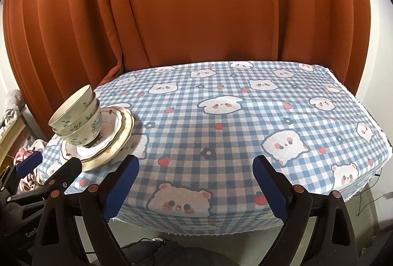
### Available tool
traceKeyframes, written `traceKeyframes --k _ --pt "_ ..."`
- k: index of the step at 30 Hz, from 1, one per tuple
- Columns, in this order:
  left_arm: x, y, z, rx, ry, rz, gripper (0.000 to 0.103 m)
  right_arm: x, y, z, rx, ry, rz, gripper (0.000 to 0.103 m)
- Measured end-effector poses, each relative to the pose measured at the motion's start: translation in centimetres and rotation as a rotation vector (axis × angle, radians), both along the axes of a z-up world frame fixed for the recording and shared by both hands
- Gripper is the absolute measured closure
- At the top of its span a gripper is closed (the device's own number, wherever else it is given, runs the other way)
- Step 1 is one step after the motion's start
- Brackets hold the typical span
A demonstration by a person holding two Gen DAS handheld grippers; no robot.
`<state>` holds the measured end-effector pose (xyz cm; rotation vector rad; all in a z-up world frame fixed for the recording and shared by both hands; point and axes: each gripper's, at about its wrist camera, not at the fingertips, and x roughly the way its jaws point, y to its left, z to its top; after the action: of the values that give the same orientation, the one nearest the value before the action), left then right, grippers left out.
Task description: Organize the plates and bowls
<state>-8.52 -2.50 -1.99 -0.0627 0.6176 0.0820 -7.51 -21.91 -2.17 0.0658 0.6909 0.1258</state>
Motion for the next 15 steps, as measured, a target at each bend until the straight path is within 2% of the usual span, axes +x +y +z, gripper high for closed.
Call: traceKeyframes --k 15 --pt "0.42 -0.16 -0.07 -0.003 0.002 0.001 0.002 0.19 -0.21 -0.1 -0.006 0.001 -0.008 0.005"
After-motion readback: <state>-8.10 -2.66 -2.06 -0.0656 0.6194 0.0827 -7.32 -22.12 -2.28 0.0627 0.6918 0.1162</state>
